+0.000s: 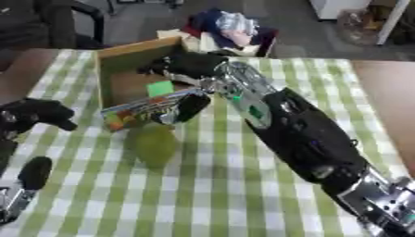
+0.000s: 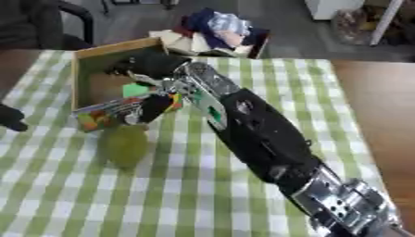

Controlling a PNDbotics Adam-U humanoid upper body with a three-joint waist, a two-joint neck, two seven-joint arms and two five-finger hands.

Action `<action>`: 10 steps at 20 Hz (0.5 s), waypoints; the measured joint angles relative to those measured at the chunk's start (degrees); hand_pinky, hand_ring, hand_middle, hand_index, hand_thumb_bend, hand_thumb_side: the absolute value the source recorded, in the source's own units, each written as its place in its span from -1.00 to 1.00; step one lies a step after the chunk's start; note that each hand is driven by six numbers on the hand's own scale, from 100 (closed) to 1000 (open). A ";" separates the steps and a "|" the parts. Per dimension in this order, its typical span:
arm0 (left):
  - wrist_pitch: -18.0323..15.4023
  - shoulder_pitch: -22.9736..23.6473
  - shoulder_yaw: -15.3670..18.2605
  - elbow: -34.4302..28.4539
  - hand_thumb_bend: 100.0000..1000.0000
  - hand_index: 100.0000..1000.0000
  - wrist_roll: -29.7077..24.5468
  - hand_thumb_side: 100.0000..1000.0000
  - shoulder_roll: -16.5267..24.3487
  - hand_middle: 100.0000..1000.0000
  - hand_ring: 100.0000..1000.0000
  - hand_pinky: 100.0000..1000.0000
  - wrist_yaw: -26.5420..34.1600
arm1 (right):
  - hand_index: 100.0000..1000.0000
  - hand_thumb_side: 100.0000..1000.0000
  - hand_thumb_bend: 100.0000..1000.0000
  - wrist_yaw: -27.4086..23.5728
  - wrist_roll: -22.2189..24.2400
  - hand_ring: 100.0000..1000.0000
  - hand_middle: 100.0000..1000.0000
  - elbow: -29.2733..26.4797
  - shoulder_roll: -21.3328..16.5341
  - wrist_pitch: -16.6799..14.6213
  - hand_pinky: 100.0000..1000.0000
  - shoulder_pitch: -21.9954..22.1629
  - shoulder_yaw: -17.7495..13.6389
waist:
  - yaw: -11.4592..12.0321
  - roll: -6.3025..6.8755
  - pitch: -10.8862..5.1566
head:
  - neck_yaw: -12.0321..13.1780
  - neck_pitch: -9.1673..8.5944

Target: Pick up objects on the table and place them in the box.

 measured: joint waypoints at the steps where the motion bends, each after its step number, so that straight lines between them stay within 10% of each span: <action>1: 0.00 0.11 0.02 0.01 -0.74 0.70 0.06 0.07 0.00 0.34 0.23 0.54 -0.11 | 0.98 0.20 -0.41 0.39 0.80 0.62 0.71 0.03 0.11 -0.61 0.55 0.34 0.33 | -0.05 0.00 0.00 | 0.05 0.00; 10: -0.13 0.18 0.14 0.08 -0.75 0.71 0.32 0.08 0.00 0.34 0.23 0.54 -0.62 | 0.98 0.22 -0.44 4.27 2.93 0.61 0.69 5.18 2.34 -3.17 0.54 1.90 0.04 | -0.20 0.27 0.22 | 0.21 0.00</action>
